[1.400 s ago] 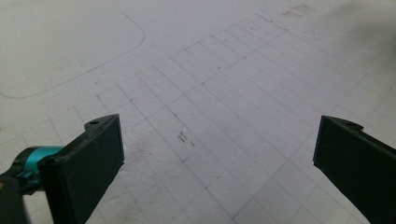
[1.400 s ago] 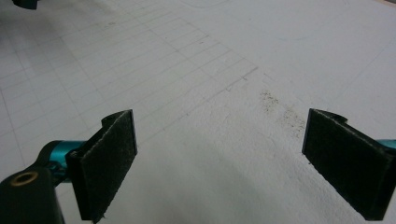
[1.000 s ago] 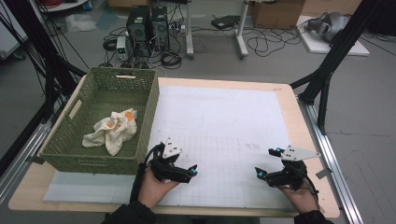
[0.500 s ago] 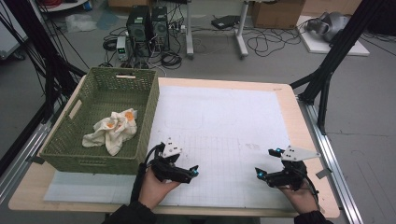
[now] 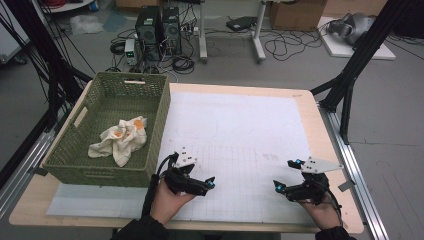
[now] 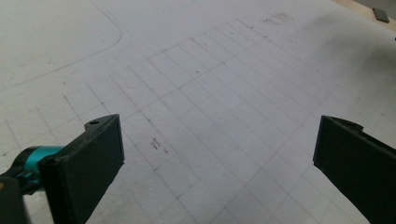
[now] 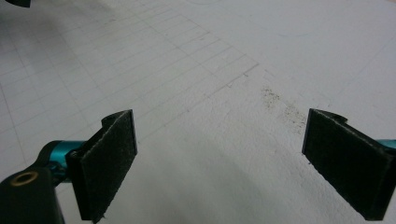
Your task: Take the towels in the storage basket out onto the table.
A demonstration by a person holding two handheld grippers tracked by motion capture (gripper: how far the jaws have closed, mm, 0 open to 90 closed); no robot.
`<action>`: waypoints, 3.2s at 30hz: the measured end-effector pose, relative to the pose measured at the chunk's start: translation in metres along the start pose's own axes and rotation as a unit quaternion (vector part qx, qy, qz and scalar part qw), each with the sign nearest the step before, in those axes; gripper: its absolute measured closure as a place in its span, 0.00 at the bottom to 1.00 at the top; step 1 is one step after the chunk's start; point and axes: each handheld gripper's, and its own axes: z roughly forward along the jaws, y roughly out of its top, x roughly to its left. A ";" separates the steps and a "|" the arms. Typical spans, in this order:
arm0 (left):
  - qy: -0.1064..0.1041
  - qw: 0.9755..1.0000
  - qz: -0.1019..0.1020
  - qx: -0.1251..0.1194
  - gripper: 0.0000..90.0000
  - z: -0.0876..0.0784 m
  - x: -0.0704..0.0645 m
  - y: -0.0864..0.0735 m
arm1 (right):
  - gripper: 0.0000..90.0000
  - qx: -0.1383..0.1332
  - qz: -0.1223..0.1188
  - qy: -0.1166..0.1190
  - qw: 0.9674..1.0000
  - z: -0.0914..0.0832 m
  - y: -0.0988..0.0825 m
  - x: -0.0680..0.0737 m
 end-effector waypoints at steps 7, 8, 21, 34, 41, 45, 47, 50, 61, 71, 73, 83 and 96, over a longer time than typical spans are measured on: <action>-0.007 1.000 -0.008 0.000 0.03 0.003 -0.002 0.002 | 0.10 0.001 -0.001 -0.001 1.000 -0.001 -0.001 0.000; -0.009 1.000 -0.010 -0.002 0.04 0.003 -0.002 0.002 | 0.10 0.001 -0.001 -0.002 1.000 -0.001 -0.001 0.000; -0.041 0.998 -0.042 -0.008 0.05 0.004 -0.003 0.011 | 0.10 0.004 0.004 0.000 1.000 0.000 -0.001 0.000; -0.133 0.985 -0.108 -0.026 0.11 -0.001 0.002 0.049 | 0.10 -0.003 0.006 0.005 1.000 -0.001 0.000 0.000; -0.167 0.976 -0.135 -0.023 0.11 -0.009 0.002 0.066 | 0.10 -0.014 0.006 0.003 1.000 -0.004 0.001 0.000; -0.182 0.972 -0.147 -0.019 0.13 -0.014 0.006 0.075 | 0.10 -0.019 0.006 0.002 1.000 -0.006 0.002 -0.001; -0.189 0.970 -0.151 -0.021 0.15 -0.019 0.009 0.079 | 0.10 -0.020 0.004 0.002 1.000 -0.006 0.002 -0.001; -0.205 0.964 -0.166 -0.020 0.16 -0.024 0.013 0.084 | 0.10 -0.020 0.004 0.003 1.000 -0.006 0.002 -0.001; -0.208 0.961 -0.182 -0.023 0.17 -0.045 0.027 0.098 | 0.10 -0.024 0.003 0.003 1.000 -0.006 0.003 -0.001; -0.205 0.960 -0.189 -0.032 0.18 -0.063 0.046 0.104 | 0.10 -0.025 0.002 0.004 1.000 -0.005 0.005 -0.001; -0.208 0.958 -0.194 -0.034 0.18 -0.067 0.051 0.104 | 0.10 -0.027 0.001 0.003 1.000 -0.005 0.005 -0.001; -0.201 0.955 -0.212 -0.041 0.19 -0.082 0.082 0.103 | 0.10 -0.030 0.001 0.003 1.000 -0.006 0.006 -0.001; -0.177 0.955 -0.230 -0.053 0.24 -0.100 0.123 0.098 | 0.10 -0.030 -0.001 0.001 1.000 -0.006 0.007 -0.001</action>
